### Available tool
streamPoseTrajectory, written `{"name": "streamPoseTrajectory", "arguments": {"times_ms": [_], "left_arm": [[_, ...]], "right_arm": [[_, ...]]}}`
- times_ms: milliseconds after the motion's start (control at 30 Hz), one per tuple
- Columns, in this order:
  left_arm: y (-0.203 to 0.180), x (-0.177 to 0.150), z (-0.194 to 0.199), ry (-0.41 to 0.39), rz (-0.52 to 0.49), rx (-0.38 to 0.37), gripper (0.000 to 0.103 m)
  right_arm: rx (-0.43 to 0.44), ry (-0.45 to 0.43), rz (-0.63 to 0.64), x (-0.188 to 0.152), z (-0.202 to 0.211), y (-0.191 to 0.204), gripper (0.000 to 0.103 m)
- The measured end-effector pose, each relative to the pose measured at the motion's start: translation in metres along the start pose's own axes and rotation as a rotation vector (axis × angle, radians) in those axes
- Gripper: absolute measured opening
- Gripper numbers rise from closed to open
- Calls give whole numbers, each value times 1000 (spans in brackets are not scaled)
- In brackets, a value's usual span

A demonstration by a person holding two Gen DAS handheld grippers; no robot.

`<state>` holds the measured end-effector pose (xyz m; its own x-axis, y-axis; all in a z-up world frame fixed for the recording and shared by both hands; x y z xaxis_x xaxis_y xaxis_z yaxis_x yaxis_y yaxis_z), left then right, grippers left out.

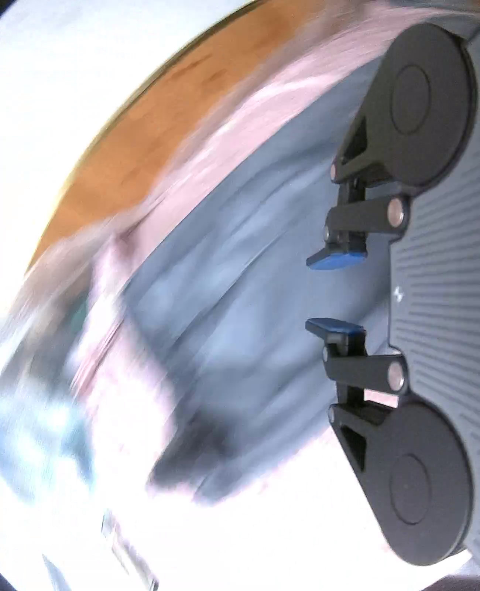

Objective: Fold clothes

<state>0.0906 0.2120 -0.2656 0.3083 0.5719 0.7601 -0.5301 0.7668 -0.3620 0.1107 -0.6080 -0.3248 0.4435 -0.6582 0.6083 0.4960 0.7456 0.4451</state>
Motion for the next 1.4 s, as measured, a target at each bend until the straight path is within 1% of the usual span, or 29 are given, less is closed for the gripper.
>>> {"name": "streamPoseTrajectory", "arguments": {"times_ms": [67,100,167,200,267,300,333,367,433,467,500,533,567,600,633,667,700,733,767,800,833,933,1033,1067,1167,1200,1233,1300,1400], "left_arm": [[41,25,-27,-13,12,59,27],[59,32,-43,4,20,94,27],[92,38,-71,59,9,203,12],[91,41,-68,58,-9,196,4],[89,47,-64,54,-46,183,4],[88,49,-61,53,-65,176,4],[88,52,-59,51,-83,169,9],[87,55,-57,49,-102,162,10],[85,61,-52,46,-139,149,11],[84,64,-50,44,-157,142,11],[80,66,-46,40,-177,129,11],[60,68,-38,30,-199,92,11],[37,69,-29,22,-213,46,11],[8,68,-20,19,-229,-11,12],[-29,64,-14,22,-259,-93,15],[-69,55,-11,38,-302,-179,18],[-110,43,-9,57,-351,-267,27],[-155,22,-8,87,-420,-357,31],[-199,-1,-7,116,-490,-445,33],[-240,-27,-8,140,-570,-520,37],[-281,-54,-8,166,-649,-592,39],[-389,-143,-11,255,-872,-762,39],[-457,-207,-7,293,-996,-834,38],[-473,-222,-2,306,-1003,-855,38],[-496,-249,10,333,-993,-880,38],[-497,-254,13,342,-984,-881,38],[-496,-257,14,347,-973,-872,38],[-499,-259,24,358,-945,-858,38],[-497,-259,18,343,-938,-803,38]], "right_arm": [[-52,-4,29,0,-3,7,0],[-80,-7,43,1,-4,11,0],[-127,-12,55,-1,-8,18,0],[-147,-12,43,0,-9,19,0],[-161,-3,-33,2,-9,16,0],[-160,4,-81,3,-9,14,4],[-150,11,-128,6,-9,12,6],[-162,5,-160,9,-7,9,12],[-190,-27,-200,16,-3,6,42],[-201,-51,-200,20,-2,5,46],[-210,-73,-200,23,-2,5,45],[-199,-69,-193,24,-4,2,39],[-188,-65,-186,25,-6,0,19],[-178,-61,-180,26,-9,-2,17],[-166,-57,-172,26,-11,-4,17],[-150,-52,-142,27,-9,-4,20],[-159,-76,-59,32,-4,-1,36],[-168,-99,25,38,0,2,46],[-177,-122,108,44,5,5,67],[-186,-145,191,50,10,8,82],[-195,-168,275,56,15,11,84],[-214,-233,520,74,29,21,83],[-25,-124,561,89,-21,33,81],[38,-88,573,93,-37,37,79],[227,22,608,107,-84,48,56],[291,59,618,111,-99,51,22],[352,92,630,116,-112,55,2],[414,62,698,117,-106,60,0],[503,15,714,130,-85,68,0]]}}
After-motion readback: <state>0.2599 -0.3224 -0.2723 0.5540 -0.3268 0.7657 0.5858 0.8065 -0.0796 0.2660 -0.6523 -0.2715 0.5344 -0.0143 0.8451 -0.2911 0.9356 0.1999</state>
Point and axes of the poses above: each gripper's, at about its wrist camera, not at the fingertips, and z roughly against the way its jaws point, y to its left, x to its top, the point moved 6 cm from there along -z, roughly the way its jaws point, and after that the axes turned 15 degrees about -y, right-handed, at the moved point
